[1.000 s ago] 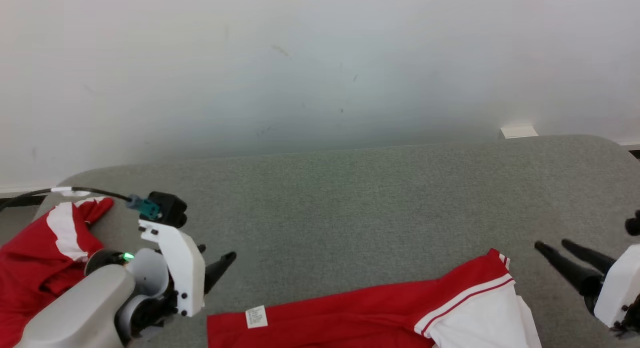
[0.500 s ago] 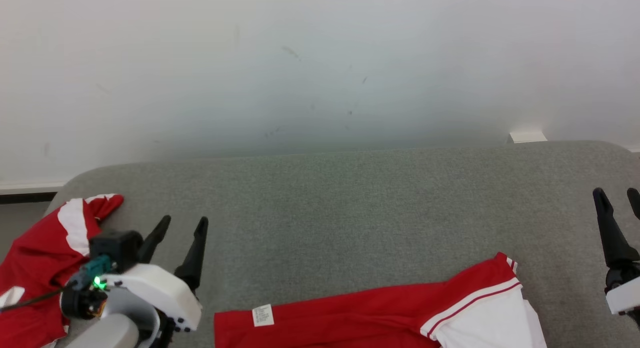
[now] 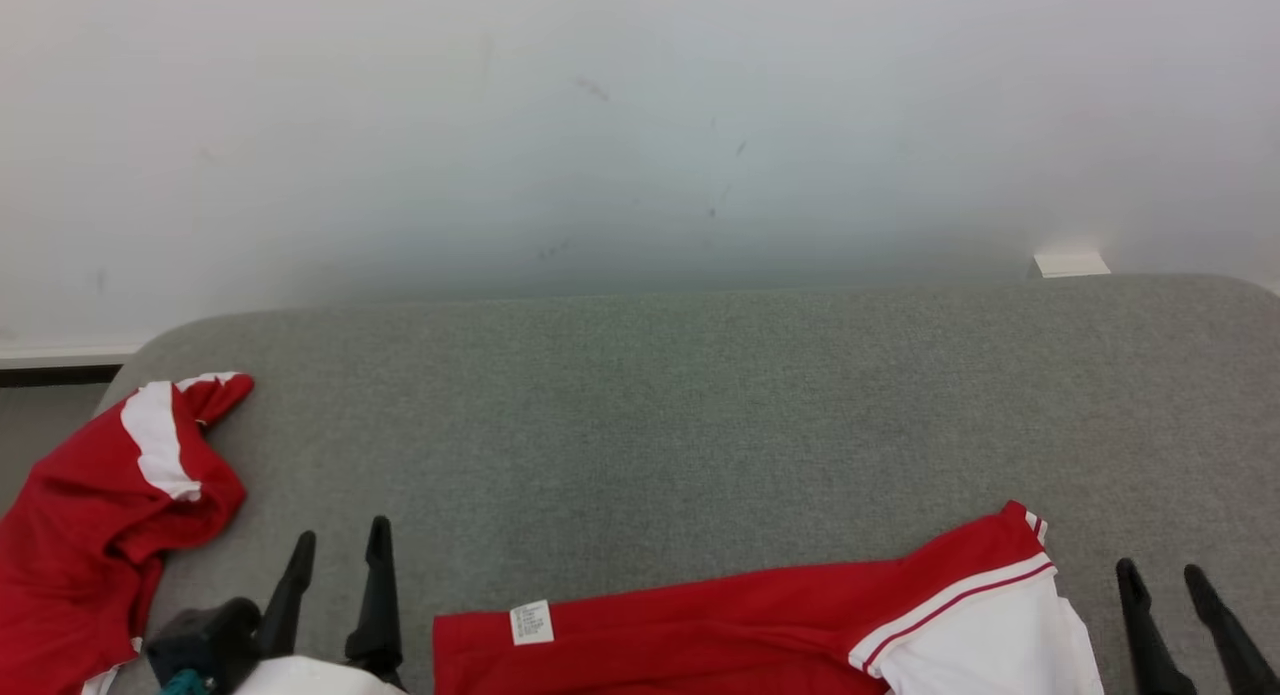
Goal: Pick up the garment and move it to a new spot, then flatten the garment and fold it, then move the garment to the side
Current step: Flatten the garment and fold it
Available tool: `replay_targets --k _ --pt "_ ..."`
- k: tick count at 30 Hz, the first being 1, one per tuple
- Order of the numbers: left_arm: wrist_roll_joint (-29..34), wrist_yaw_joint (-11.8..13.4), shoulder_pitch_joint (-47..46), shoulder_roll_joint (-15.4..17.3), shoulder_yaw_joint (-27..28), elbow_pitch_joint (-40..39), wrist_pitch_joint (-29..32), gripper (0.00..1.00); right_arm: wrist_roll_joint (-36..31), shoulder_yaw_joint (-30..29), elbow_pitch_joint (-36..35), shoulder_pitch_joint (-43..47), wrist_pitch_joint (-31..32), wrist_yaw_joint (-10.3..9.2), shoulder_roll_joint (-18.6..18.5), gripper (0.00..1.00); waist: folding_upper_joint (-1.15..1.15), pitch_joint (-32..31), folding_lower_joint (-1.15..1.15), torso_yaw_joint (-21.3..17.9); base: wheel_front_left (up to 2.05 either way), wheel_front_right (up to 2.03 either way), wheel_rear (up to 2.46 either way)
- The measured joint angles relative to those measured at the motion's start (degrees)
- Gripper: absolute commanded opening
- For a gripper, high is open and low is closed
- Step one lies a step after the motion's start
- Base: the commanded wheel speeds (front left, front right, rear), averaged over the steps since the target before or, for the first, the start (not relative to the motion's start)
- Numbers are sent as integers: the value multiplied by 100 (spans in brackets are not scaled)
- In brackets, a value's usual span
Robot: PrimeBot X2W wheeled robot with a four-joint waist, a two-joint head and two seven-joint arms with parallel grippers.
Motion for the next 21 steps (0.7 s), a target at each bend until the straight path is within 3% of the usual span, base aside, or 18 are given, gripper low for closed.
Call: replay_targets --k 9,21 --pt "984 -823 253 -751 765 221 0 100 -211 -12 472 -115 553 0 187 100 0 101 0 0 0 0 0" --pt "1601 -1379 187 -1289 1120 592 0 100 -333 200 1918 -982 2037 1 389 100 0 191 1 128 0 0 0"
